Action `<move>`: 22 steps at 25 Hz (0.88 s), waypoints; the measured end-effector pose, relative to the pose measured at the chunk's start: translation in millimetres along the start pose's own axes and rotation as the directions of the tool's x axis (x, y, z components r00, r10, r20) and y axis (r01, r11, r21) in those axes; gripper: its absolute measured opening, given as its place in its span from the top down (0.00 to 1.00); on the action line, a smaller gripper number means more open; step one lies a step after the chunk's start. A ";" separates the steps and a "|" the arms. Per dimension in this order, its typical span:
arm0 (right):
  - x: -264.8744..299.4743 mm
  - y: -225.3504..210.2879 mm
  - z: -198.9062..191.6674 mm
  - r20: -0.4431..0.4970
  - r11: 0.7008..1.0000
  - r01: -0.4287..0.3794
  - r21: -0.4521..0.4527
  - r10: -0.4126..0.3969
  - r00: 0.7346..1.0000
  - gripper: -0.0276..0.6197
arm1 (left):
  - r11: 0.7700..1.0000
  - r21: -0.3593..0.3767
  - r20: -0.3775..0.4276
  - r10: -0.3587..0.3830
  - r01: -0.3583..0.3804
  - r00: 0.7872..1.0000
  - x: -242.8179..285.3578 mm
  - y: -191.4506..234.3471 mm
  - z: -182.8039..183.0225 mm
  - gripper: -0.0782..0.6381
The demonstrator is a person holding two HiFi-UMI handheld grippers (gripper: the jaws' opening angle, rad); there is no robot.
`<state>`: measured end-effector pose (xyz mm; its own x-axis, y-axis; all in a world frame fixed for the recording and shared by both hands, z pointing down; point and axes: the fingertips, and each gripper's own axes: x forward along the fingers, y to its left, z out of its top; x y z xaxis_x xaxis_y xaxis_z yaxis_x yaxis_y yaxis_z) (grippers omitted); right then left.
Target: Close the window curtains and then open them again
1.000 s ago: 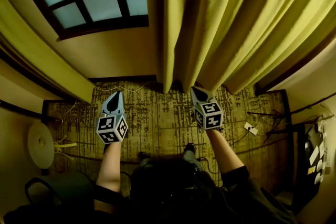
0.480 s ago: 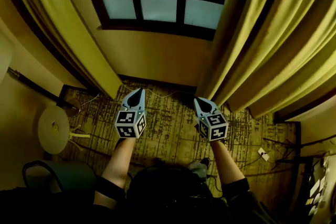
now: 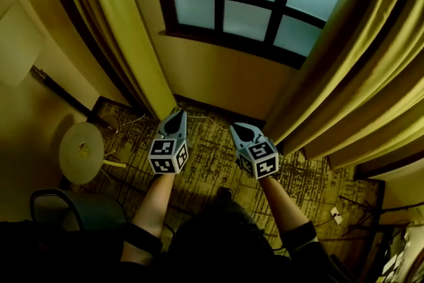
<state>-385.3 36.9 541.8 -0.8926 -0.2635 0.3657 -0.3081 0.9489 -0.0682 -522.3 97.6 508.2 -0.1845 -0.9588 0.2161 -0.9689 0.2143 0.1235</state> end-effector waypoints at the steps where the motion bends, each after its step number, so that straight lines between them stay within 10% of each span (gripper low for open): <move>1: 8.7 5.2 5.6 0.002 1.000 -0.020 -0.010 0.020 1.000 0.95 | 1.000 -0.004 0.005 0.016 -0.016 1.000 0.3 8.1 2.4 0.89; 22: 126.9 20.8 103.7 0.025 0.929 -0.315 -0.194 0.325 0.945 0.95 | 0.962 -0.019 0.087 0.272 -0.271 0.958 49.7 106.3 71.2 0.89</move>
<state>-539.1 5.3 490.5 -0.9522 0.0552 0.3004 0.0584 0.9983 0.0017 -646.2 59.5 463.1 -0.4545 -0.8768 0.1568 -0.8792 0.4698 0.0787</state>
